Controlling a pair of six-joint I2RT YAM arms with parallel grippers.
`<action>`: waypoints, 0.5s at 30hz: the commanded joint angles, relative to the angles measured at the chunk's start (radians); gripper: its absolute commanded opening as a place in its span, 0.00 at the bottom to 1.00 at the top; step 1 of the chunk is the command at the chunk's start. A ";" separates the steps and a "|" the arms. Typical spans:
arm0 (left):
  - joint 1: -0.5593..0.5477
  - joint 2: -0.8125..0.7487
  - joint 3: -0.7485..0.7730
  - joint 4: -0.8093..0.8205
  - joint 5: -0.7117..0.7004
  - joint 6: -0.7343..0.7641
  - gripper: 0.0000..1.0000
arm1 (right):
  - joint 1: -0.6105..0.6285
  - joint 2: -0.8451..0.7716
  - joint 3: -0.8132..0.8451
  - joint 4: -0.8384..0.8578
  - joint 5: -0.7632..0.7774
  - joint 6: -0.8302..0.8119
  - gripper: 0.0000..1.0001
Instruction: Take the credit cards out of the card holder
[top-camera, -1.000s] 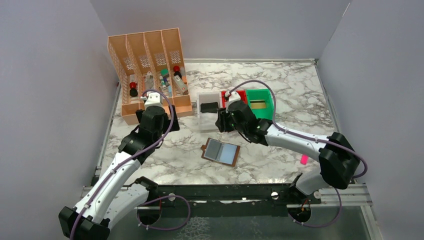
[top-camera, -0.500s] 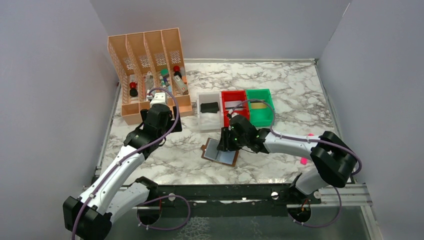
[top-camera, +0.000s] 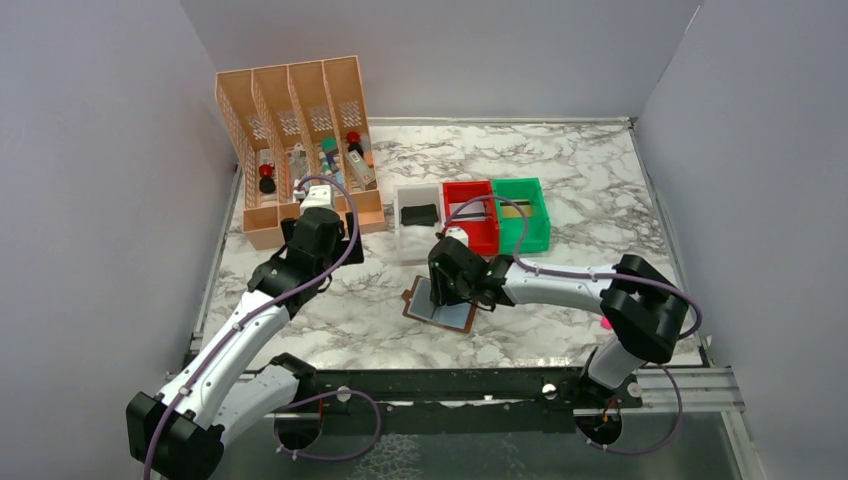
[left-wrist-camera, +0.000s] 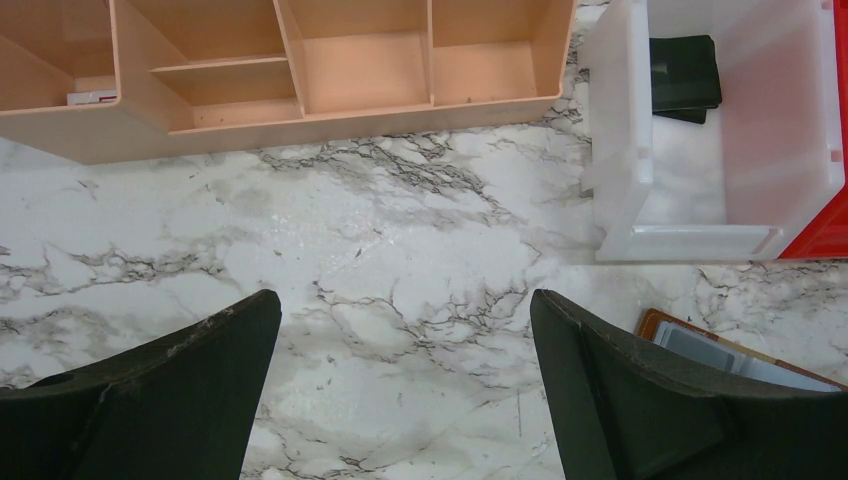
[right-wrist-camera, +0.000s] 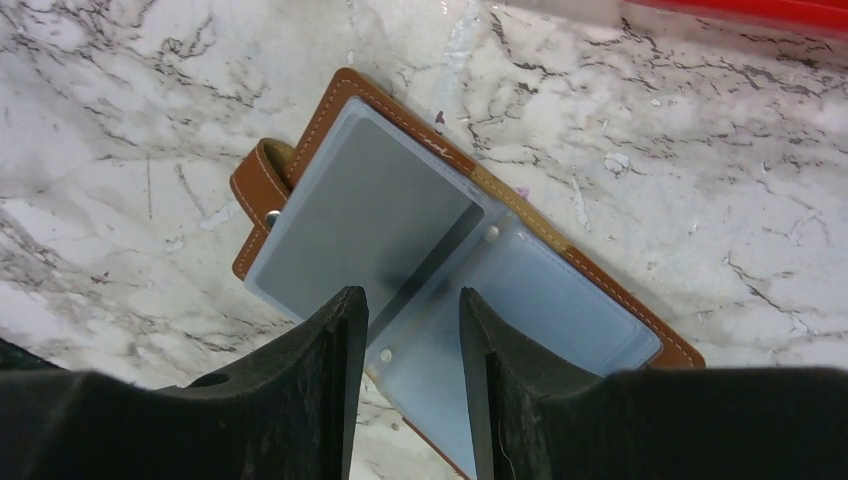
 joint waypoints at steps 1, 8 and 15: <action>0.008 -0.008 0.001 0.010 -0.007 0.008 0.99 | 0.023 0.013 0.020 -0.049 0.111 0.061 0.44; 0.010 -0.011 0.002 0.010 -0.003 0.008 0.99 | 0.059 0.073 0.077 -0.076 0.142 0.066 0.46; 0.012 -0.021 0.001 0.010 -0.006 0.009 0.99 | 0.090 0.129 0.131 -0.110 0.186 0.087 0.49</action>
